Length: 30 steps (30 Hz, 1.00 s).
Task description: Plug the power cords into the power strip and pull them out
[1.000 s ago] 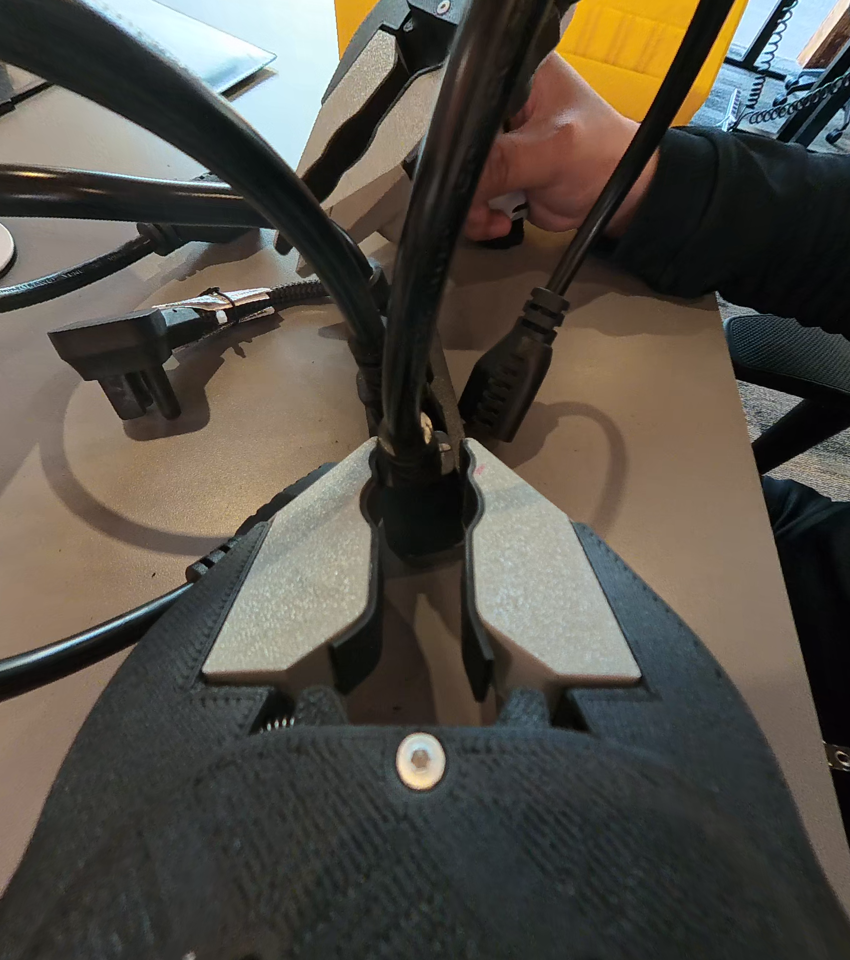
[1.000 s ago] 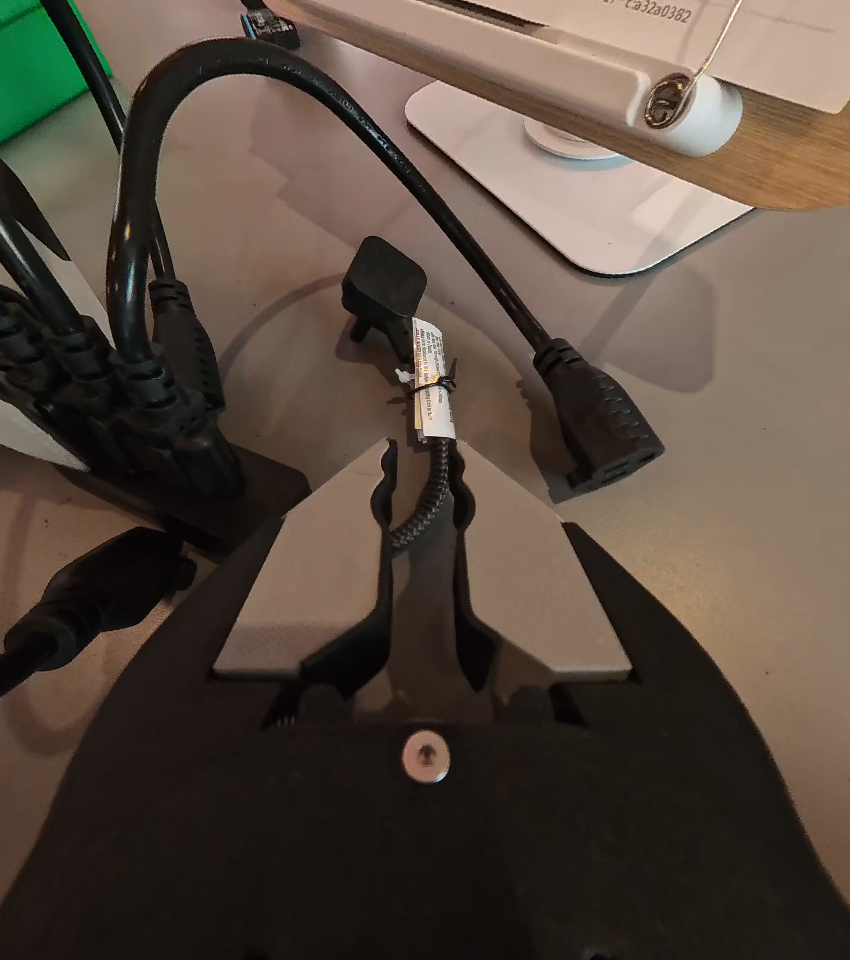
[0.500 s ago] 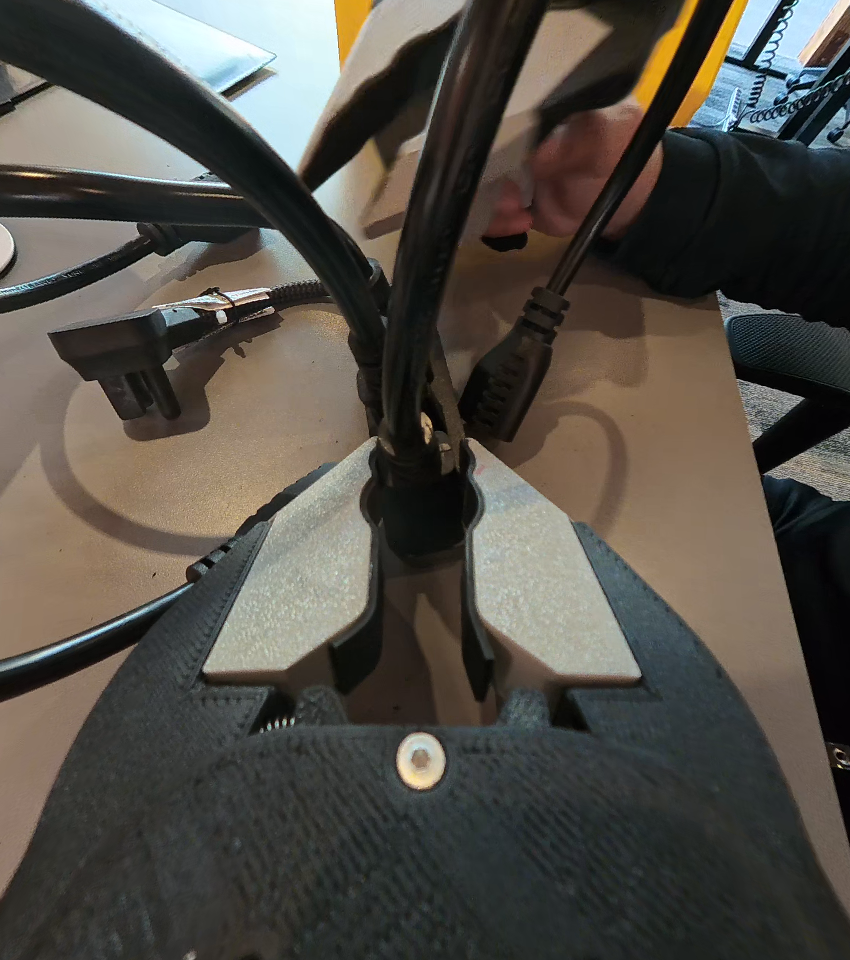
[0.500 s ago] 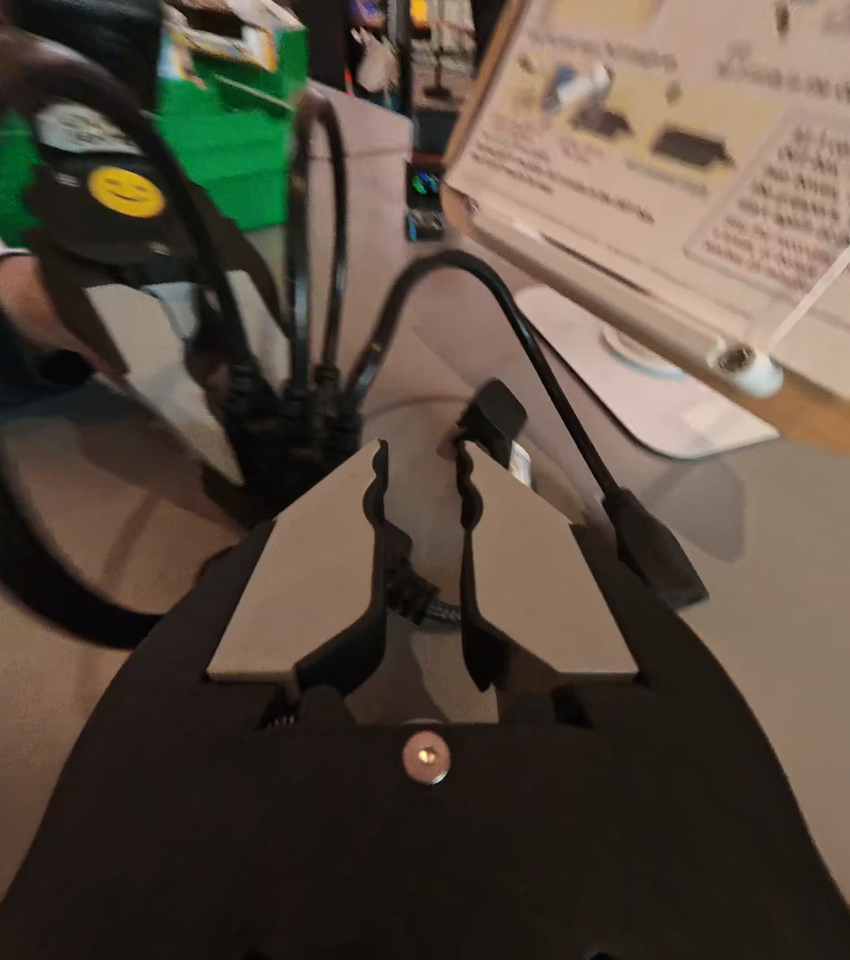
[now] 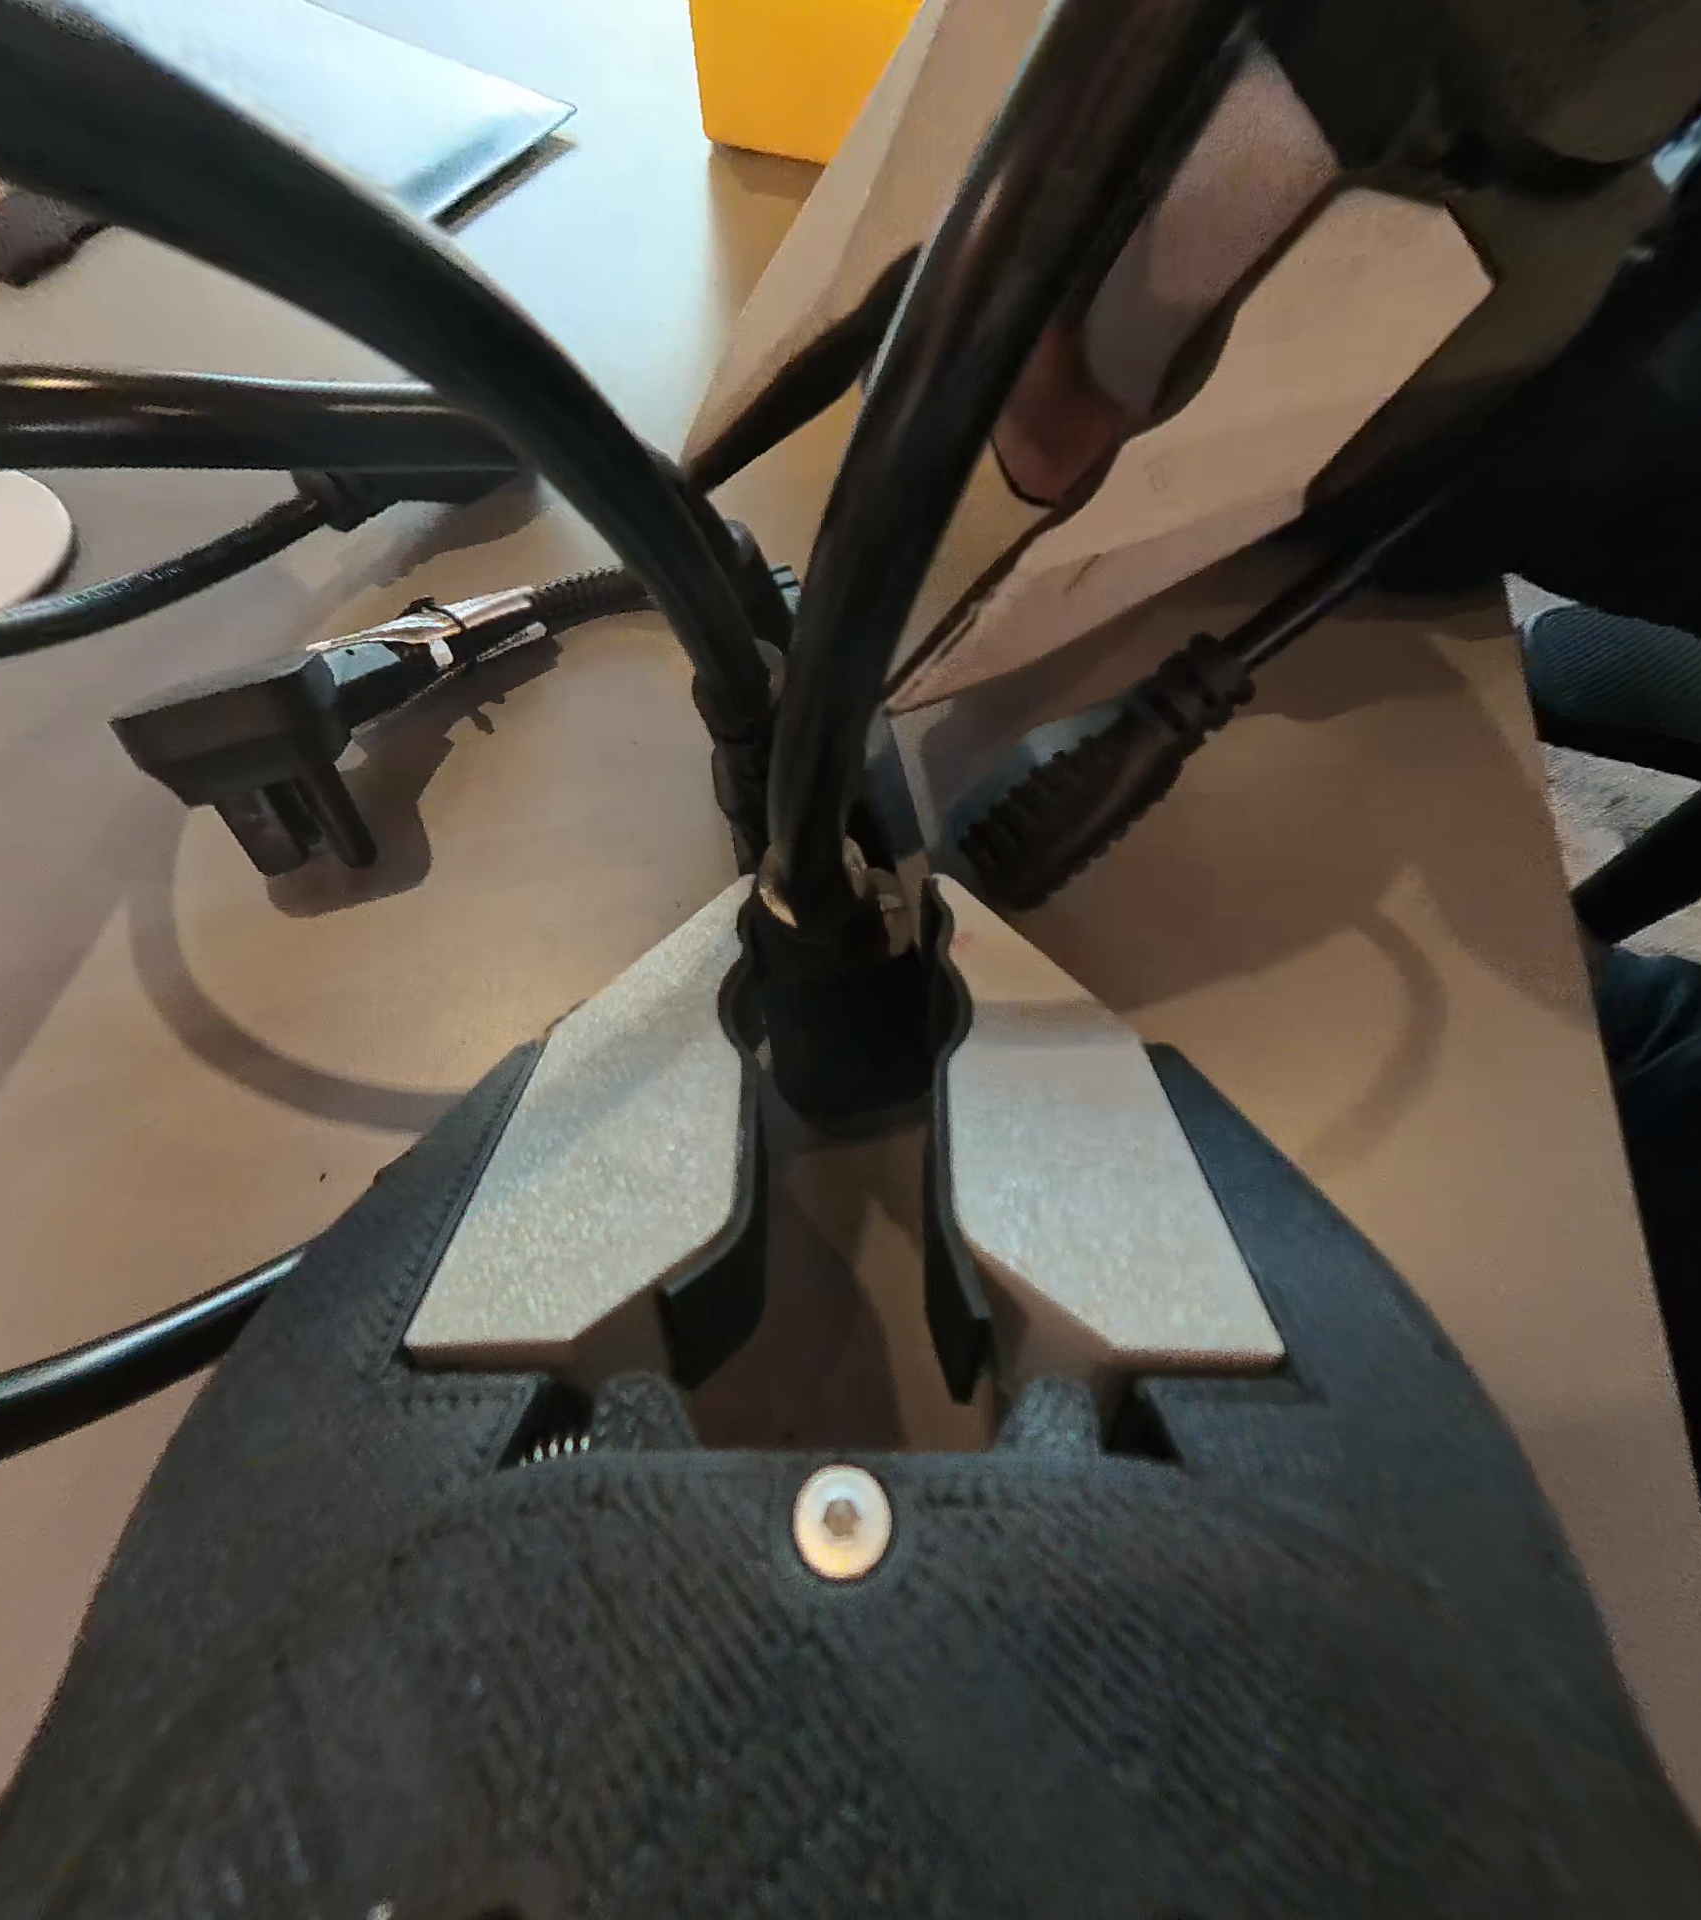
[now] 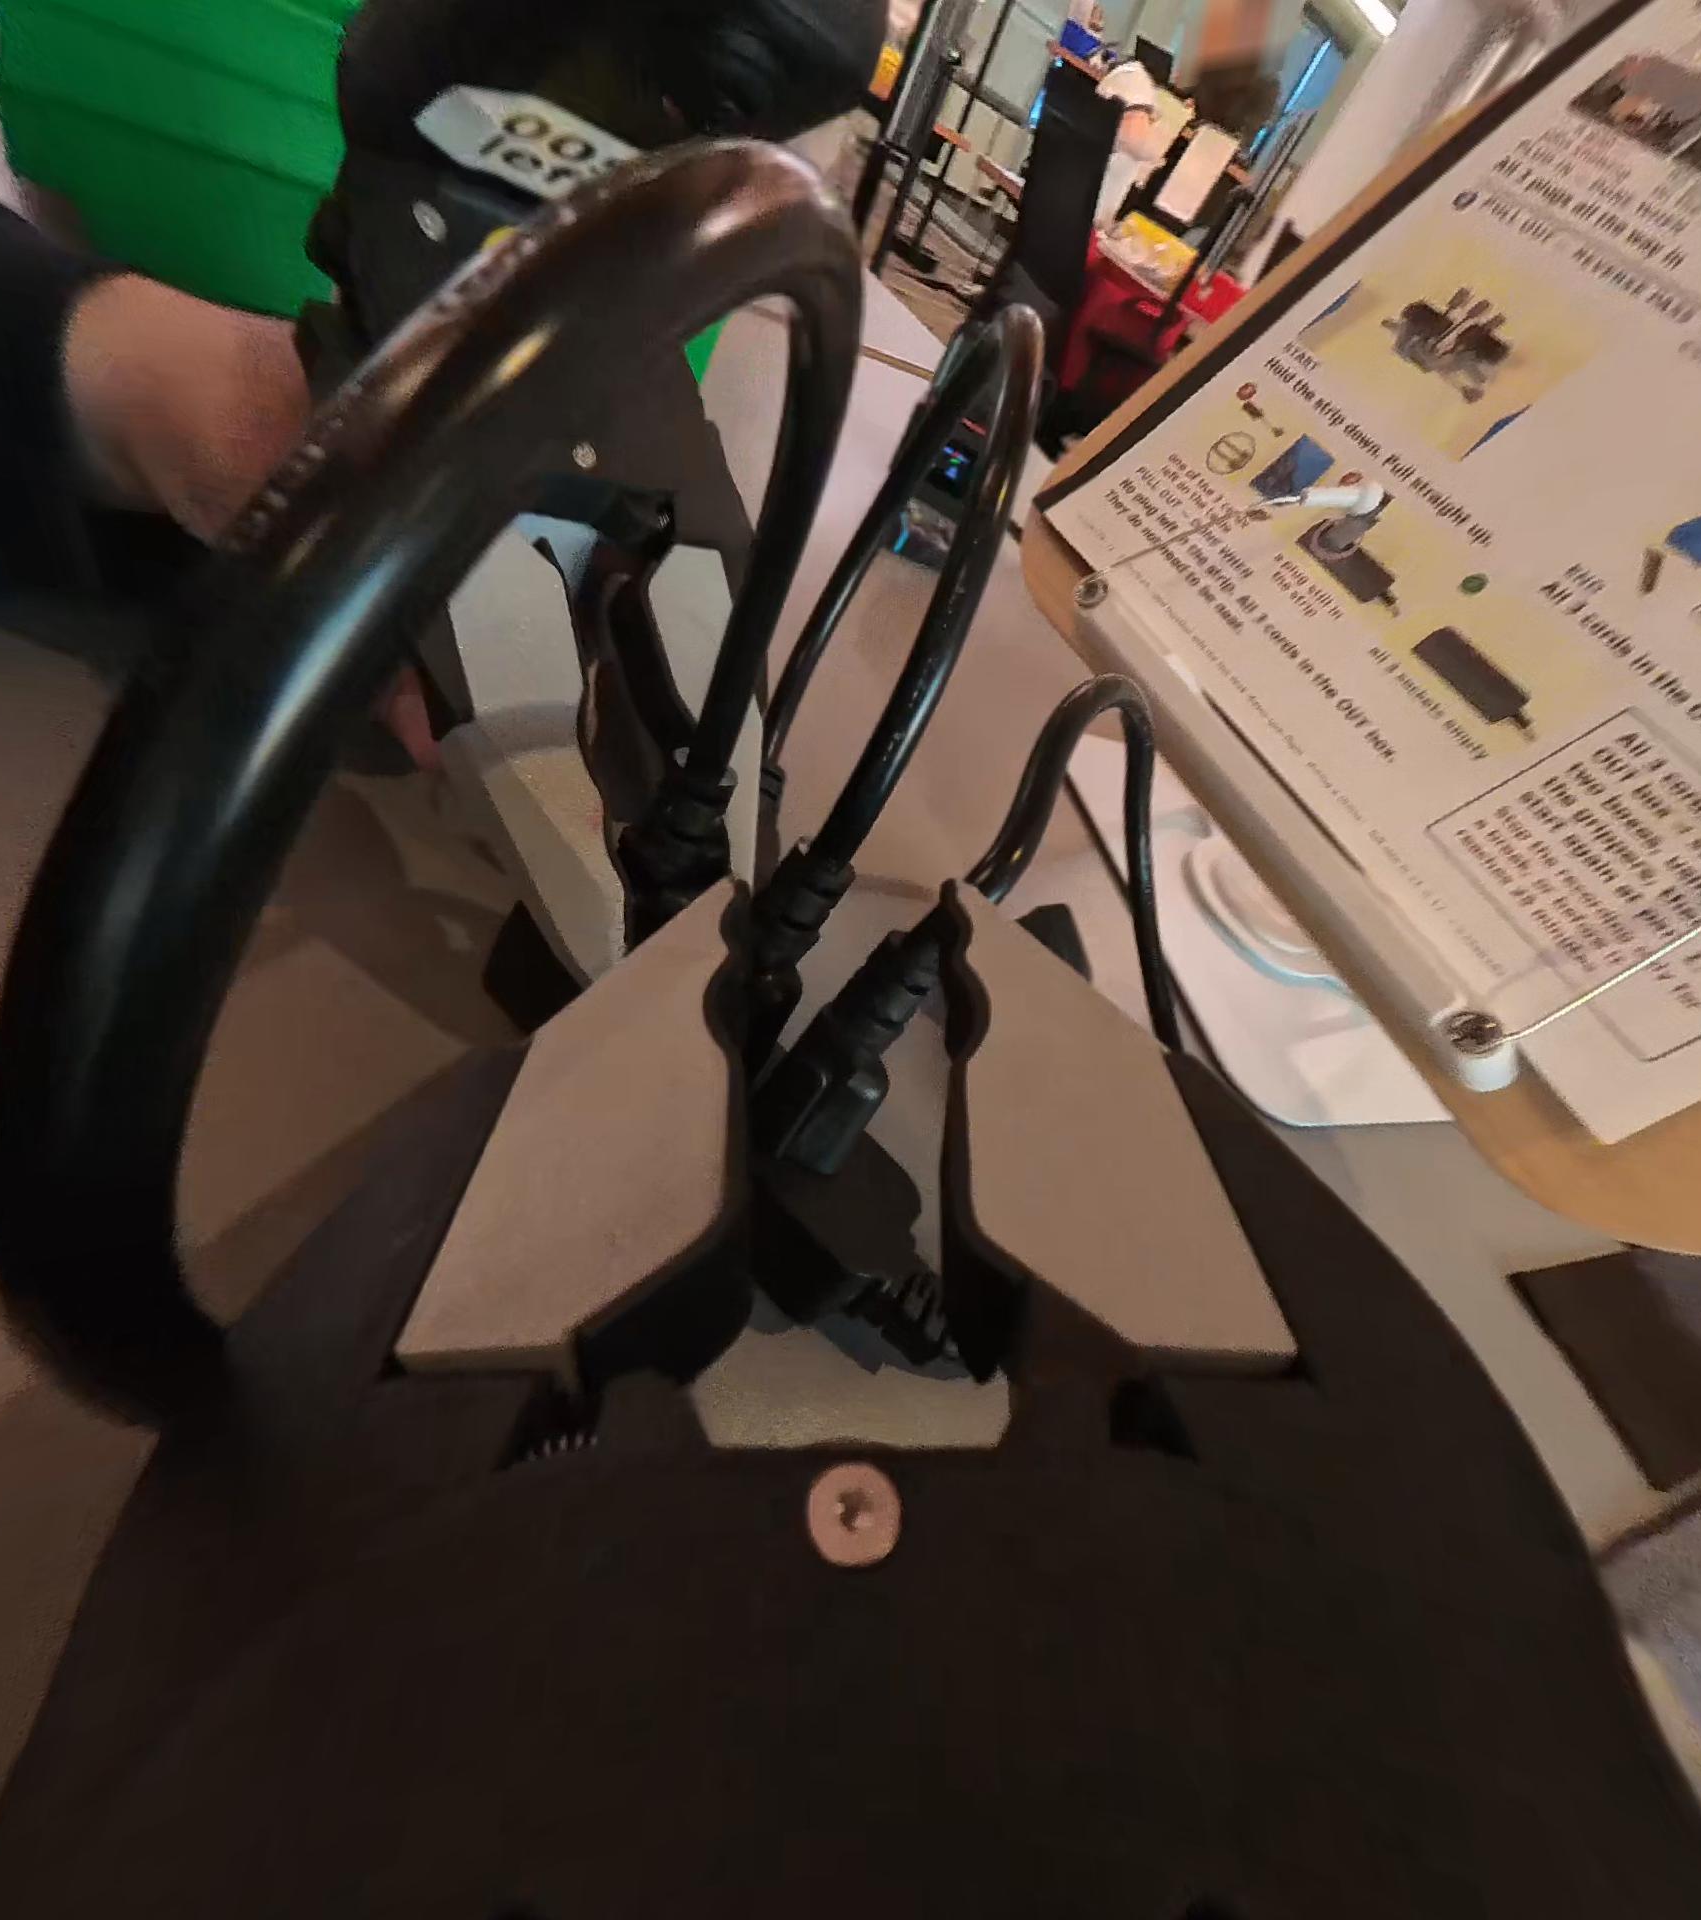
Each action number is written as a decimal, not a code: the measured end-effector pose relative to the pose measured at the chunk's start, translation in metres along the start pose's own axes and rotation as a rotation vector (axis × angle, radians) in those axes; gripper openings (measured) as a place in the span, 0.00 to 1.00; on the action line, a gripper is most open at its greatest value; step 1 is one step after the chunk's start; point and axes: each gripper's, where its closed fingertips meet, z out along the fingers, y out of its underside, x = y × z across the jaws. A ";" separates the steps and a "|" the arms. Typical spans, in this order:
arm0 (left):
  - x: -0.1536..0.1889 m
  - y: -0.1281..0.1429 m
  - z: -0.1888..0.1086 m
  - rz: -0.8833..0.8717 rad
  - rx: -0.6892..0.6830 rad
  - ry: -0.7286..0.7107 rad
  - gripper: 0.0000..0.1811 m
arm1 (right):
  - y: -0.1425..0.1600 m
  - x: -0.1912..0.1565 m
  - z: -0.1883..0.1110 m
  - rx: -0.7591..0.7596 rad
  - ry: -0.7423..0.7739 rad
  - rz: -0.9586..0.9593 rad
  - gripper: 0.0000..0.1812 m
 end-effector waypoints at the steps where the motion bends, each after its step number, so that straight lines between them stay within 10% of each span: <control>1: 0.000 0.000 0.001 0.014 -0.004 -0.008 0.14 | 0.000 -0.001 0.001 -0.009 0.019 -0.036 0.18; 11: 0.007 0.005 0.006 0.070 -0.030 0.005 0.15 | 0.006 -0.015 0.004 -0.051 0.093 -0.316 0.16; 30: 0.004 0.004 0.005 0.077 -0.023 -0.017 0.14 | 0.008 -0.014 0.005 -0.029 0.073 -0.243 0.11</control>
